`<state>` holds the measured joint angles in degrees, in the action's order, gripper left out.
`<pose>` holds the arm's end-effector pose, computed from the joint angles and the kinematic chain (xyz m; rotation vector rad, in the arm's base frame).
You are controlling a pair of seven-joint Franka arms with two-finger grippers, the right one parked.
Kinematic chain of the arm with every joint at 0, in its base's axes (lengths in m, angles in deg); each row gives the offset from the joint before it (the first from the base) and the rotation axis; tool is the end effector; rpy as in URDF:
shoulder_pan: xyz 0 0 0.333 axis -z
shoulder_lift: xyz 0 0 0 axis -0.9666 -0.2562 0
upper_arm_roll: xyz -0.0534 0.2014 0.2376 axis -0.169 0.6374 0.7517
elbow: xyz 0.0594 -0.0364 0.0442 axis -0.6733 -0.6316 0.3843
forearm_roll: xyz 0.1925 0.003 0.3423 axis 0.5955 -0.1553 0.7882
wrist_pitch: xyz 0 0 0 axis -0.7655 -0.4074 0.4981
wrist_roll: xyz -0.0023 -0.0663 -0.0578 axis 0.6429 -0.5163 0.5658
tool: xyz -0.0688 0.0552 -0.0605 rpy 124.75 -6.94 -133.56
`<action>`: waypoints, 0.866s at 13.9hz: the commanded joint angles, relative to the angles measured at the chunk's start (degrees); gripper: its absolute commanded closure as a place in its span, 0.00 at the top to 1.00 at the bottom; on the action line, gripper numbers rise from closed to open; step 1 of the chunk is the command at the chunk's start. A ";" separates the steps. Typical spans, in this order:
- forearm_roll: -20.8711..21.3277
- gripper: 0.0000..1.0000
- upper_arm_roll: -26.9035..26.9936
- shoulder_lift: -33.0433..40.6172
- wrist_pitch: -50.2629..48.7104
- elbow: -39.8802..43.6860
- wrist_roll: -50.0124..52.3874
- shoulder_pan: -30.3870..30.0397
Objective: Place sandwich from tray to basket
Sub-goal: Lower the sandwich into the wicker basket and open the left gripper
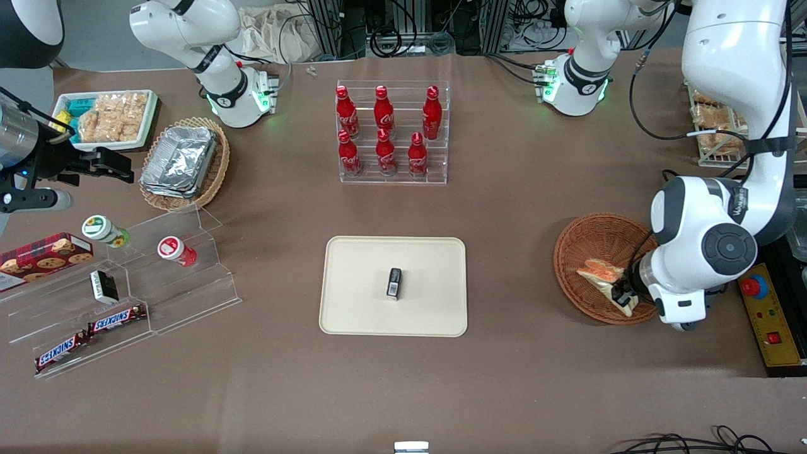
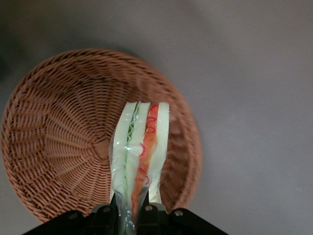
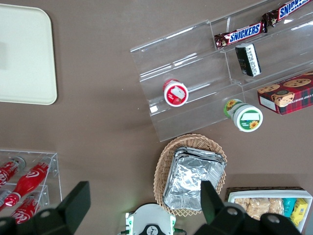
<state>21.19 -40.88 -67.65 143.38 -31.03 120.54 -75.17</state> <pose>0.6538 -0.0489 0.3174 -2.7494 -1.3247 0.0846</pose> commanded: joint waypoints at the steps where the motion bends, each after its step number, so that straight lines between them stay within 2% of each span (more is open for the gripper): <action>1: -1.75 0.05 -0.83 0.11 4.37 -4.13 2.24 -1.04; 5: -1.67 0.07 -0.74 0.02 11.42 -9.32 5.94 -2.09; 6: -1.32 0.14 -0.74 0.02 11.51 -9.86 5.67 -2.62; 9: -0.70 0.47 -0.74 0.02 12.47 -9.69 4.18 -2.71; 10: -0.70 0.52 -0.74 0.02 13.09 -9.69 3.66 -2.71; 12: -0.70 0.72 -0.65 0.46 13.10 -9.51 0.07 -2.80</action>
<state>19.98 -40.91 -68.67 155.10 -39.26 123.13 -77.08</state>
